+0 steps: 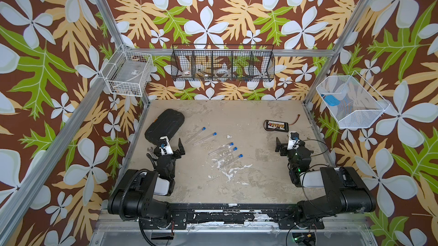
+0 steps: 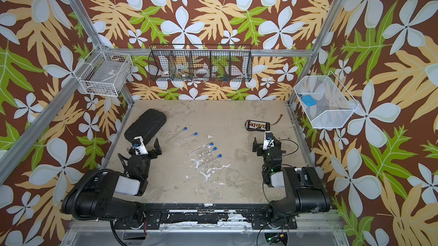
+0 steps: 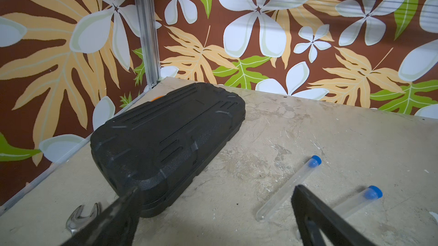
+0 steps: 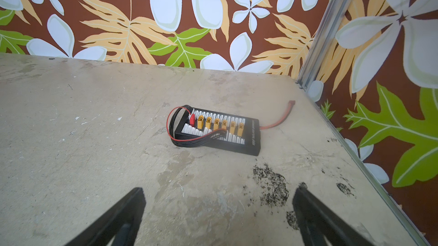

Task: Insert stoppers into test tubes
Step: Reset both arms

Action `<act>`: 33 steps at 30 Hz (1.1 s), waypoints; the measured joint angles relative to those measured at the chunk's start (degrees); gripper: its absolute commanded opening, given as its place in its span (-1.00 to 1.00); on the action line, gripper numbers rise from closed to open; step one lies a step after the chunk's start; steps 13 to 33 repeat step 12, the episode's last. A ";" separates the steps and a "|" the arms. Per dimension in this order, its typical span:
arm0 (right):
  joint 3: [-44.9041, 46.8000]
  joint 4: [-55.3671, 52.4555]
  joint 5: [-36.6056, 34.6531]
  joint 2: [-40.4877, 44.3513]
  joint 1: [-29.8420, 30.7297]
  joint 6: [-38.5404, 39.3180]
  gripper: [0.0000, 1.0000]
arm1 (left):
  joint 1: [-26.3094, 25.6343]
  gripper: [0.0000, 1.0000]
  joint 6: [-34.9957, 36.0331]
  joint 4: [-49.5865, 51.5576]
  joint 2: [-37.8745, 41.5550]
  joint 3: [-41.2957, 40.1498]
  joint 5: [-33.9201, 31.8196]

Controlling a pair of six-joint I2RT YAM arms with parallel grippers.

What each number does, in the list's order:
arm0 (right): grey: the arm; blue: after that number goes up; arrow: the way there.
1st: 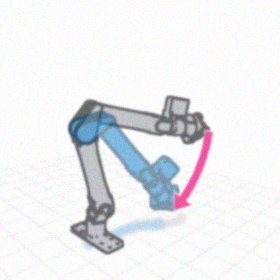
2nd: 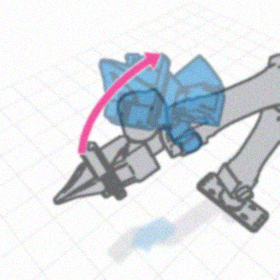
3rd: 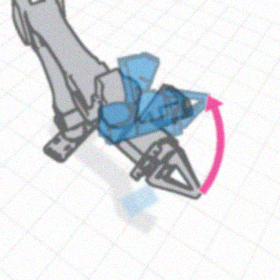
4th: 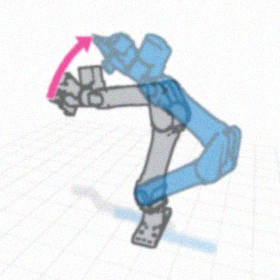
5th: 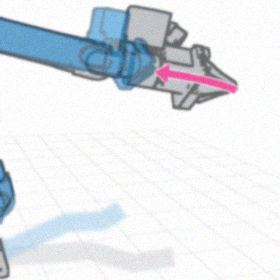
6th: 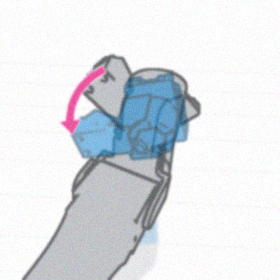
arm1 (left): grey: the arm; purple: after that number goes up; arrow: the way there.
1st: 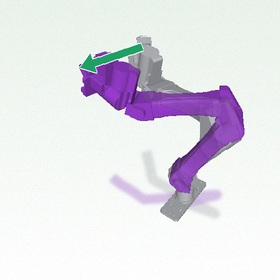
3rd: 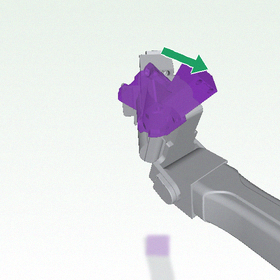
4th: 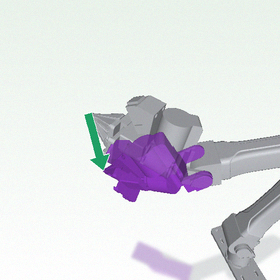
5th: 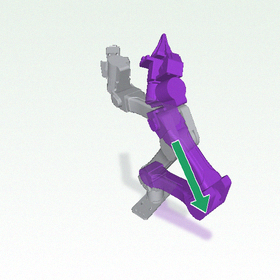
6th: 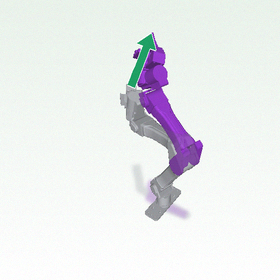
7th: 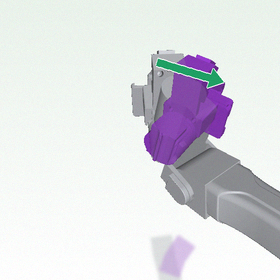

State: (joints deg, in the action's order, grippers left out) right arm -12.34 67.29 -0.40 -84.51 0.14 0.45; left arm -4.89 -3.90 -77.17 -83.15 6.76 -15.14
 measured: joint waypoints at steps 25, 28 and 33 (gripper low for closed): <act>0.00 0.00 0.00 0.04 0.02 0.00 1.00 | 0.07 1.00 0.90 4.07 -0.90 2.78 1.77; 0.00 0.00 0.00 0.04 0.02 0.00 1.00 | 0.07 1.00 0.90 4.07 -0.90 2.78 1.77; 0.00 0.00 0.00 0.04 0.02 0.00 1.00 | 0.07 1.00 0.90 4.07 -0.90 2.78 1.77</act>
